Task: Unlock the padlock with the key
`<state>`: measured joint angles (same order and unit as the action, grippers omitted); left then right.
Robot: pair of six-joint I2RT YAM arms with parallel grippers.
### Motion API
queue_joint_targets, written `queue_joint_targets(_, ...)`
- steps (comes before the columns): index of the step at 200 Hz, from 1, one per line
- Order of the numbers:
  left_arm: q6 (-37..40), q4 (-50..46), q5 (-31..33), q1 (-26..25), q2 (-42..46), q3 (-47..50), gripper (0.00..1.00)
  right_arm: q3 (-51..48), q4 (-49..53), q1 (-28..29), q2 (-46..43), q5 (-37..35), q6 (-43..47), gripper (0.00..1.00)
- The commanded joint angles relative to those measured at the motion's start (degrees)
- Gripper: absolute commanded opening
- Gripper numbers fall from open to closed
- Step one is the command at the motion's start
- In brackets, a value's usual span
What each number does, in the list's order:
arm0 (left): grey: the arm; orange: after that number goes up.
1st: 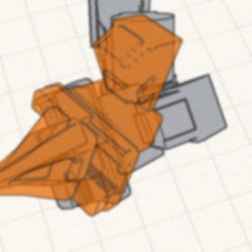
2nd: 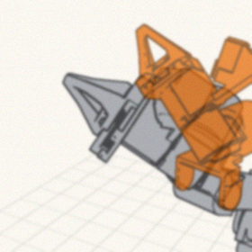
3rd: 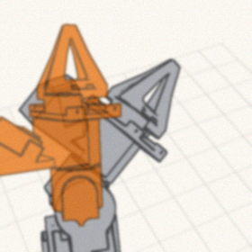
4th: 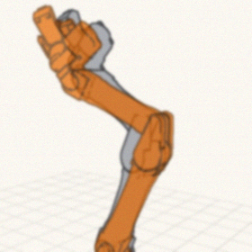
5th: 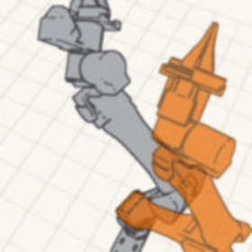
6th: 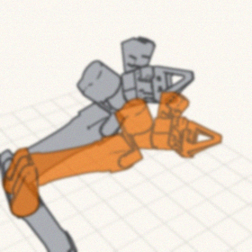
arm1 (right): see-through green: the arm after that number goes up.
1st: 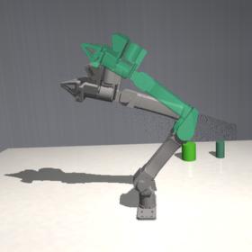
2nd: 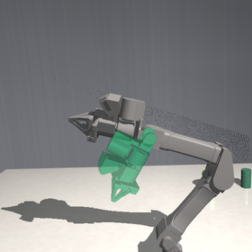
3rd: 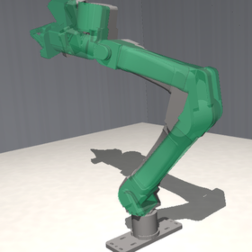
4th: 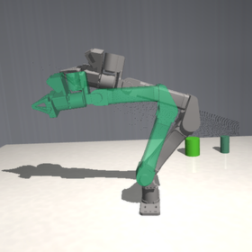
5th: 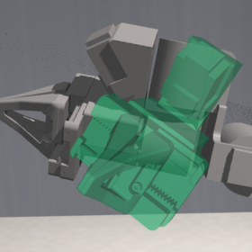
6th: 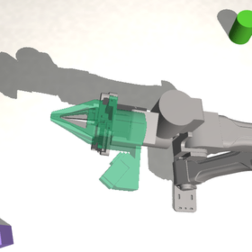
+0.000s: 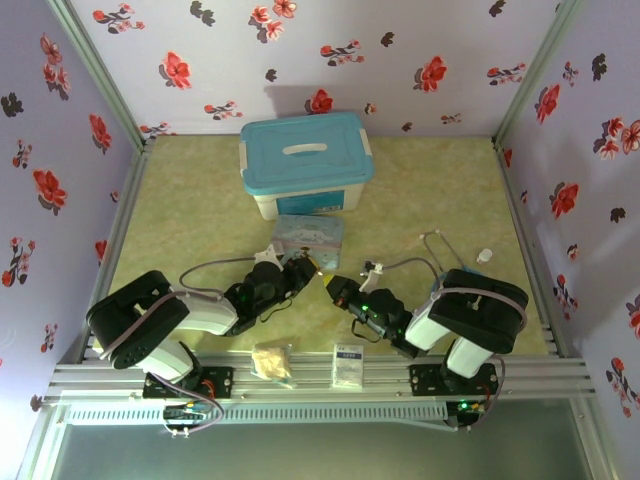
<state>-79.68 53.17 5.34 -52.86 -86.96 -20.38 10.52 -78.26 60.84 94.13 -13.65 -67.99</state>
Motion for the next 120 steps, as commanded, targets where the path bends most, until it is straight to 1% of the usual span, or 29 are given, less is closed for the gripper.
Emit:
queue_joint_targets(1,-0.75,6.93,-0.6,0.3,0.06,0.28,0.01,0.89,-1.19,-0.36,0.72,0.51,0.71,0.0)
queue_joint_targets(32,-1.87,8.01,-0.43,0.44,-0.38,0.69,0.01,0.06,-1.19,-0.29,1.08,-0.18,-0.03,0.0)
queue_joint_targets(78,-1.34,7.69,-0.26,0.65,-0.31,0.52,0.0,-0.02,-1.19,-0.34,1.19,-0.77,-0.22,0.0)
queue_joint_targets(120,-1.34,7.08,-0.67,1.94,0.88,0.68,0.0,-0.75,-1.15,-0.21,1.95,-1.81,-1.09,0.0)
